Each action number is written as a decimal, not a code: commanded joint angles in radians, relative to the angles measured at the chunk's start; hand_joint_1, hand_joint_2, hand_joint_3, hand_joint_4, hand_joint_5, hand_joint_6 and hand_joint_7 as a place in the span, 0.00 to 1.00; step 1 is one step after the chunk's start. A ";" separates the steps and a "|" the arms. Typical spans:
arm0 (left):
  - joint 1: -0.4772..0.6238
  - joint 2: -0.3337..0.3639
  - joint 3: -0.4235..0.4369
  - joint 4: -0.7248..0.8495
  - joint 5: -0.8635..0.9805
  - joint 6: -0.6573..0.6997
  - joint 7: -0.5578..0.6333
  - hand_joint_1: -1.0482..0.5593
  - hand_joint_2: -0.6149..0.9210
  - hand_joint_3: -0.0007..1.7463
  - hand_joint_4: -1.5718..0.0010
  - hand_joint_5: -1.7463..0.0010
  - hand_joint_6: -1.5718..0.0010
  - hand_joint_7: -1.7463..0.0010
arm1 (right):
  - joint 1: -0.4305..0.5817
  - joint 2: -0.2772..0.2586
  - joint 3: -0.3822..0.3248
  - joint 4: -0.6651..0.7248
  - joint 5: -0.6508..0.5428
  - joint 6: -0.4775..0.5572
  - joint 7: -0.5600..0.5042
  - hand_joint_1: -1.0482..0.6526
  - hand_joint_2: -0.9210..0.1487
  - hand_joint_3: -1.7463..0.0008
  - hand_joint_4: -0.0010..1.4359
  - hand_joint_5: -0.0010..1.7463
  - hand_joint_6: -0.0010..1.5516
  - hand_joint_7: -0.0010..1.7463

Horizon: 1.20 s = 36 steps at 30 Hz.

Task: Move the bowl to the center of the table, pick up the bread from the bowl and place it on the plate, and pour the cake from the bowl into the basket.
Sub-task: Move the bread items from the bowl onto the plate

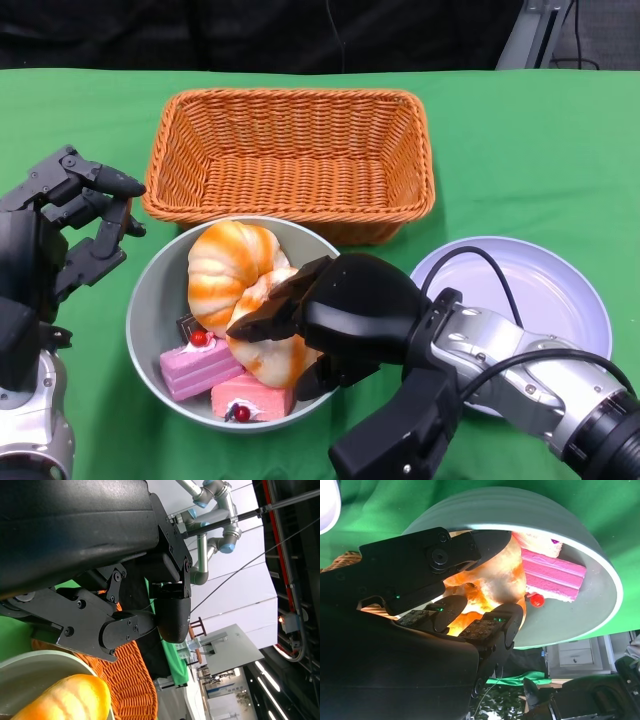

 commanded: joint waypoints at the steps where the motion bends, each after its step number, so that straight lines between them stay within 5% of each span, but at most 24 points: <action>1: 0.003 0.015 0.002 -0.015 0.005 -0.017 0.014 0.58 0.88 0.45 0.49 0.13 0.48 0.32 | -0.006 -0.002 0.012 0.020 0.004 -0.003 0.019 0.22 0.06 1.00 0.45 0.00 0.34 0.00; 16: 0.011 0.014 0.001 -0.034 0.025 -0.016 0.061 0.58 0.86 0.46 0.46 0.15 0.46 0.32 | -0.042 0.026 0.032 0.094 0.010 -0.004 0.043 0.22 0.05 1.00 0.41 0.00 0.27 0.00; 19: 0.010 0.017 -0.001 -0.033 0.028 -0.013 0.061 0.57 0.87 0.46 0.47 0.15 0.47 0.32 | -0.054 0.032 0.047 0.113 -0.006 0.008 0.038 0.24 0.06 1.00 0.57 0.05 0.33 0.01; 25: 0.007 0.017 -0.003 -0.034 0.039 -0.022 0.077 0.58 0.86 0.47 0.46 0.14 0.46 0.31 | -0.063 0.039 0.071 0.151 -0.041 0.015 -0.035 0.26 0.07 1.00 0.66 0.06 0.40 0.03; 36: 0.016 0.019 -0.002 -0.052 0.036 -0.017 0.076 0.58 0.87 0.45 0.48 0.14 0.47 0.32 | -0.063 0.031 0.112 0.141 -0.085 0.090 -0.016 0.24 0.05 1.00 0.60 0.04 0.41 0.01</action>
